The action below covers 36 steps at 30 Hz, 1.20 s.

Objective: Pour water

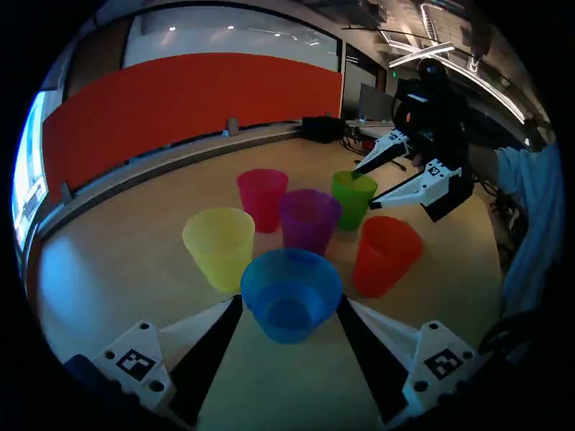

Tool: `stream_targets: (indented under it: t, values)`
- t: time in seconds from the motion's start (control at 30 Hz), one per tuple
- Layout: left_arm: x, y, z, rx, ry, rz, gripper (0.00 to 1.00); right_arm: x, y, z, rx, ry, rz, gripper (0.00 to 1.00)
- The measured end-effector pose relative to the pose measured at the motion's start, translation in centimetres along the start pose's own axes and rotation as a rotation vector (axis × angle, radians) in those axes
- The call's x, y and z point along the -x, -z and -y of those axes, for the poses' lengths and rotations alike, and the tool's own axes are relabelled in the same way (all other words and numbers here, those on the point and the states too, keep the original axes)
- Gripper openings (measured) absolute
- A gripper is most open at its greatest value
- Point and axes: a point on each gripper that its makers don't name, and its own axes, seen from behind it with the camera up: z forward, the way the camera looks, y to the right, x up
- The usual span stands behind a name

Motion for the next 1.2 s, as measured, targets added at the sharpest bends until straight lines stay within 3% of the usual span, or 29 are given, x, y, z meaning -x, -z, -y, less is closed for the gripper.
stream_targets:
  t: [0.67, 0.87, 1.2]
  values:
    - [-0.3, -0.7, 0.0, -0.005, 0.002, -0.007, 0.95, -0.3, -0.8, 0.0, -0.005, -0.01, -0.003, 1.0]
    - [-0.1, -0.7, -0.1, -0.007, -0.004, -0.002, 0.87, -0.4, -1.3, 0.0, -0.009, -0.016, -0.004, 1.0]
    - [-0.2, -0.8, -0.1, -0.008, -0.006, -0.009, 0.87, -0.3, -1.8, 0.0, -0.013, -0.028, -0.006, 1.0]
